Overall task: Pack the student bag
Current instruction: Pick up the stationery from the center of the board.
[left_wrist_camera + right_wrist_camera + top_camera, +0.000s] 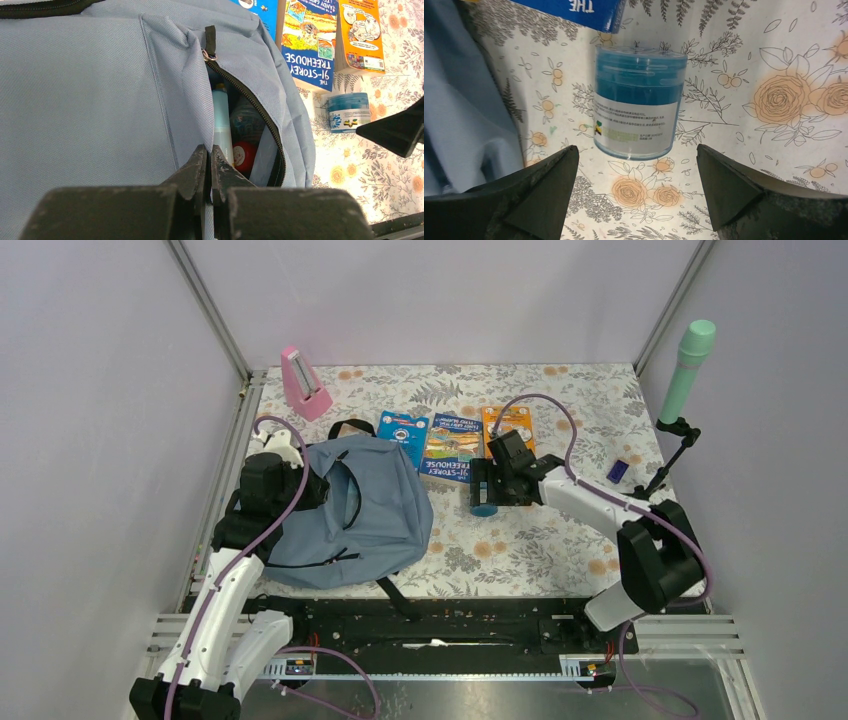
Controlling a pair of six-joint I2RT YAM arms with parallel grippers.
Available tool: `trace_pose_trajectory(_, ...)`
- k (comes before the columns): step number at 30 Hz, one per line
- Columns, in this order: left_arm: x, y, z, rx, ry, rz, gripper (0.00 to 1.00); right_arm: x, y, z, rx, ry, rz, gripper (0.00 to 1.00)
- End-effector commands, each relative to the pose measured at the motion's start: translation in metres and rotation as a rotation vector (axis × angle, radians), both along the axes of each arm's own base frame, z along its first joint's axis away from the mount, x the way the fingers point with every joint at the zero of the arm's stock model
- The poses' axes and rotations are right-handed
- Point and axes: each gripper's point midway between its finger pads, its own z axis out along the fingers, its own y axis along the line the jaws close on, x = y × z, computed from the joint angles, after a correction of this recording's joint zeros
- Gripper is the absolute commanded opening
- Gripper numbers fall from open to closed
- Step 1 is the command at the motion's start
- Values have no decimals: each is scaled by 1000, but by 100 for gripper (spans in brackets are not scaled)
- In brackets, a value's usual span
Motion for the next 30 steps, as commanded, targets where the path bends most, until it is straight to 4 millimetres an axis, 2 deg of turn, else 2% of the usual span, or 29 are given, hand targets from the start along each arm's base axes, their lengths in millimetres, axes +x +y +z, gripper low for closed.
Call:
trace_pose_trajectory(1, 18, -2, 41, -15, -165, -3, 0, 9, 6, -1, -12, 11, 39, 94)
trace_pose_trajectory(11, 18, -2, 42, -15, -168, -3, 0, 36, 16, -20, -57, 21, 45, 93)
trace_pose_trajectory(17, 18, -2, 42, -12, -168, -1, 0, 42, 27, -32, -42, 57, 56, 85)
trace_pose_trajectory(19, 18, -2, 42, -13, -167, -2, 0, 43, 24, -35, -59, 58, 54, 77)
trace_pose_trajectory(21, 18, -2, 42, -13, -168, -1, 0, 42, 19, -36, -81, 52, 46, 59)
trace_pose_trajectory(23, 17, -2, 43, -13, -172, -1, 0, 41, 17, -30, -75, 25, 43, 47)
trace_pose_trajectory(26, 17, -2, 43, -14, -173, -2, 0, 42, 20, -12, -20, -51, 55, 38)
trace_pose_trajectory(30, 17, -2, 43, -14, -173, -2, 0, 40, 44, 34, 161, -196, 137, 33)
